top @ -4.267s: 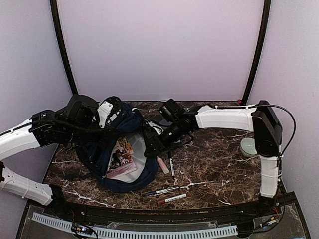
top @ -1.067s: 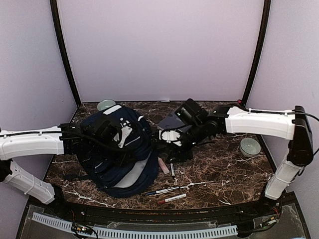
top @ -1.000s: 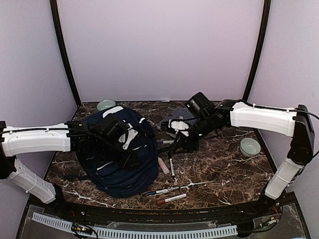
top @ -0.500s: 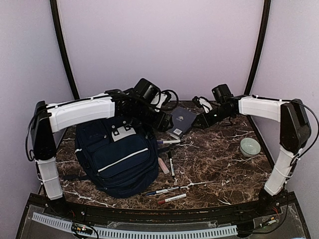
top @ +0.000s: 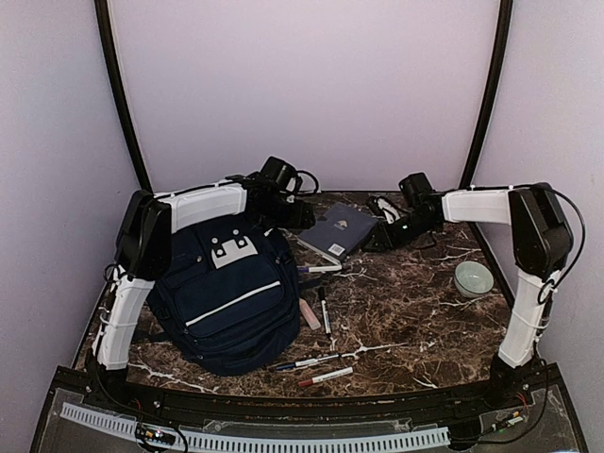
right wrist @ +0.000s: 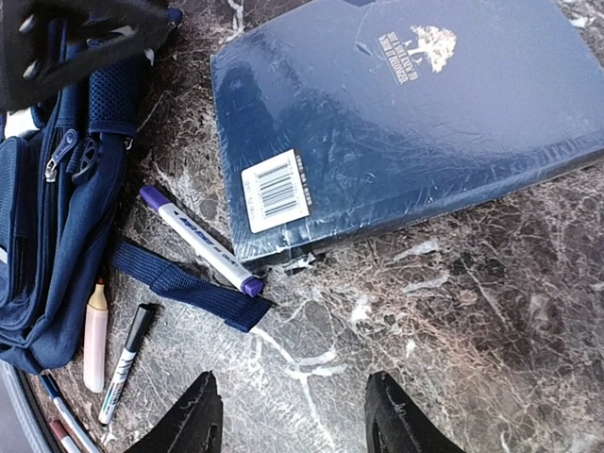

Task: Pack the student bag
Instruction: Move the book to the center of the board.

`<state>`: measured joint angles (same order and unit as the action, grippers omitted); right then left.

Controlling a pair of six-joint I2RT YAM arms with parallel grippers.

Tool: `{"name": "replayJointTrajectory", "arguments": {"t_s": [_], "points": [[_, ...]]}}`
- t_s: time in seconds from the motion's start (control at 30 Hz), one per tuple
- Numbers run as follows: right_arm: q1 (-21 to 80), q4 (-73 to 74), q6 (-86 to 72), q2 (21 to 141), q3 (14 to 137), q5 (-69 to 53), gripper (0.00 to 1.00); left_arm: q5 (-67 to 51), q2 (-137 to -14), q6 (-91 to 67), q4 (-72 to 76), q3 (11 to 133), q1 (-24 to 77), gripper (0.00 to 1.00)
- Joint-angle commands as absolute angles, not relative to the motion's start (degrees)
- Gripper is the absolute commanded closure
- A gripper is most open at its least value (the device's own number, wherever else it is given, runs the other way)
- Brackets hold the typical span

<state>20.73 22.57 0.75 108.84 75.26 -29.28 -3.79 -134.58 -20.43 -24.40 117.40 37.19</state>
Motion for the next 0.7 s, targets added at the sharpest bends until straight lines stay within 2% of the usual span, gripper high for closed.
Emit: {"name": "replayJointTrajectory", "arguments": {"t_s": [0.0, 0.3, 0.5, 0.67], "points": [[20.9, 21.2, 0.0, 111.0, 75.6, -31.6, 0.48, -8.4, -138.1, -25.7, -22.3, 122.1, 35.6, 0.22], [20.8, 22.8, 0.1, 114.8, 77.8, -31.9, 0.47, -12.9, -149.1, -26.3, -25.5, 135.3, 33.8, 0.23], [18.9, 23.5, -0.4, 117.9, 80.8, -34.7, 0.45, -13.5, -150.6, -28.2, -24.5, 136.2, 33.8, 0.26], [15.9, 27.0, -3.2, 124.3, 87.7, -39.4, 0.40, -19.2, -150.9, -31.0, -22.4, 136.5, 33.8, 0.27]]}}
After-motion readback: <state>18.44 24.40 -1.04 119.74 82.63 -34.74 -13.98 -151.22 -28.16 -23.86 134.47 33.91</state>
